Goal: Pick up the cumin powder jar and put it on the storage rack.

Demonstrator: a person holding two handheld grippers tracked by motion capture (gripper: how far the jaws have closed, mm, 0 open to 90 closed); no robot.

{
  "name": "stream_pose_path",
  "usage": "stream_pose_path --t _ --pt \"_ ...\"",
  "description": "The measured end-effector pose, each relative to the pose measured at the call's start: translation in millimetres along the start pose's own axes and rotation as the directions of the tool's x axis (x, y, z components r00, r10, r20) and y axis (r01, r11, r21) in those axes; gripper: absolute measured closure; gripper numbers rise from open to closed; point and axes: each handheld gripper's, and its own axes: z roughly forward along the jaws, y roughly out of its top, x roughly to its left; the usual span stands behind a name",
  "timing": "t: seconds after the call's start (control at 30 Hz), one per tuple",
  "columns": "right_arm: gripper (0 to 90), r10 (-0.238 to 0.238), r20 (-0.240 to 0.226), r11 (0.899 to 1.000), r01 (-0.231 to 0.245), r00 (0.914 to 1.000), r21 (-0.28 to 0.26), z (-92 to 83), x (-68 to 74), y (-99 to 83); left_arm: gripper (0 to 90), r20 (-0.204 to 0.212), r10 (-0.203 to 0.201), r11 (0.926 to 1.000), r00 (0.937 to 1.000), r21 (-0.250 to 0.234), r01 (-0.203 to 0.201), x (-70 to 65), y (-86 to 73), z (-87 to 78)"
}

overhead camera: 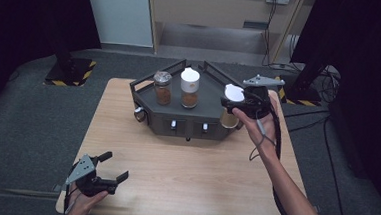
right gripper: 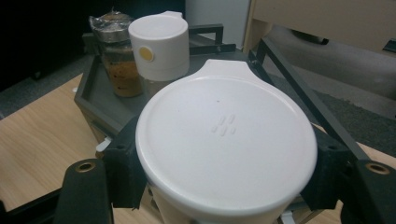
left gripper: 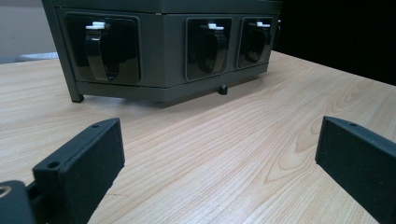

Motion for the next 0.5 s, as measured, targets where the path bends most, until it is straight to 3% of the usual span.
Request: stream_pose_path --t 0.5 --pt "30.6 0.021 0.036 1.000 -0.021 0.9991 -0.002 26.4 2.7 24.5 0.1 0.000 -0.001 1.0000 1.0000 -0.001 0.001 0.0 -0.1 -0.3"
